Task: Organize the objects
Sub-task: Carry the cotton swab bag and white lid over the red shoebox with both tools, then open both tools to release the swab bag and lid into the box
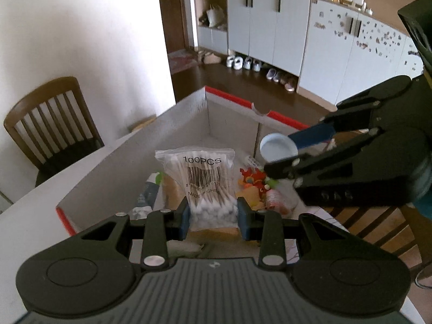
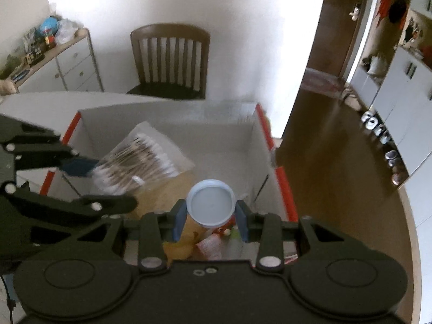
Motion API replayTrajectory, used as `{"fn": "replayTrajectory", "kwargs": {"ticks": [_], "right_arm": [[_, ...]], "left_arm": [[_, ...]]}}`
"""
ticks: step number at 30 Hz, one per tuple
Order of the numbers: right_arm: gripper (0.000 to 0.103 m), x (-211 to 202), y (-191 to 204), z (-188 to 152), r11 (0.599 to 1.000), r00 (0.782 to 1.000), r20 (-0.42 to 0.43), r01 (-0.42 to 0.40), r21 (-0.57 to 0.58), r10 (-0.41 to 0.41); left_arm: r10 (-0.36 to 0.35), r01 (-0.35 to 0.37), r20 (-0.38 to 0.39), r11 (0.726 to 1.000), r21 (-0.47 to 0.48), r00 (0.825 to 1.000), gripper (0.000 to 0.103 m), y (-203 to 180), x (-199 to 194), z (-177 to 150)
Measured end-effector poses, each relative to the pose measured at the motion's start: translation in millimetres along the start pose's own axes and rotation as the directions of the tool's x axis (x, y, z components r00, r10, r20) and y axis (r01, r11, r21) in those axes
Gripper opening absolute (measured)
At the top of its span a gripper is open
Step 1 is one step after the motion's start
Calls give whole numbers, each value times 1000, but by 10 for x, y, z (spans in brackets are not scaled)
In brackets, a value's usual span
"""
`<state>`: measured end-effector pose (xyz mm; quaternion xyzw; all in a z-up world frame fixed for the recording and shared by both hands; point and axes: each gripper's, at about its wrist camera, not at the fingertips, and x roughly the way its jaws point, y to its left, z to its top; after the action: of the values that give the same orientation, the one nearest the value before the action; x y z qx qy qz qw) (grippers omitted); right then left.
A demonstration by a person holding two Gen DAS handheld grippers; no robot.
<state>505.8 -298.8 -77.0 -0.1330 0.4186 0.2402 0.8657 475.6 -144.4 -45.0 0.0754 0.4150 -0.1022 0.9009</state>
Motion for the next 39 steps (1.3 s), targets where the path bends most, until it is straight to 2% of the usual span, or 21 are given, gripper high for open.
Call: {"fn": "replayTrajectory", "kwargs": {"ticks": [3, 9, 16, 24, 29, 32, 37, 39], "right_arm": [[38, 117, 35, -30, 1000, 999, -36, 10, -27, -11], [38, 280, -36, -34, 1000, 995, -95, -9, -11, 8], [38, 407, -49, -36, 1000, 992, -128, 7, 4, -7], [39, 459, -54, -69, 1000, 987, -159, 19, -4, -19], [41, 402, -22, -80, 1000, 988, -155, 22, -14, -23], [41, 365, -38, -100, 1000, 988, -150, 21, -12, -23], [43, 270, -32, -81, 1000, 990, -137, 25, -15, -27], [48, 225, -15, -89, 1000, 991, -132, 23, -17, -25]], "left_arm": [[10, -9, -28, 999, 34, 1000, 34, -29, 113, 18], [9, -5, -75, 998, 58, 997, 34, -27, 278, 35], [13, -2, -103, 994, 111, 995, 35, -58, 355, -4], [-3, 16, -125, 994, 105, 992, 36, -58, 401, -35], [21, -12, -113, 997, 79, 993, 47, -44, 362, -44], [-2, 6, -95, 999, 49, 995, 65, 8, 296, -66], [5, 1, -76, 997, 72, 997, 67, -28, 207, -140], [7, -3, -68, 998, 65, 998, 67, -30, 161, -165]]}}
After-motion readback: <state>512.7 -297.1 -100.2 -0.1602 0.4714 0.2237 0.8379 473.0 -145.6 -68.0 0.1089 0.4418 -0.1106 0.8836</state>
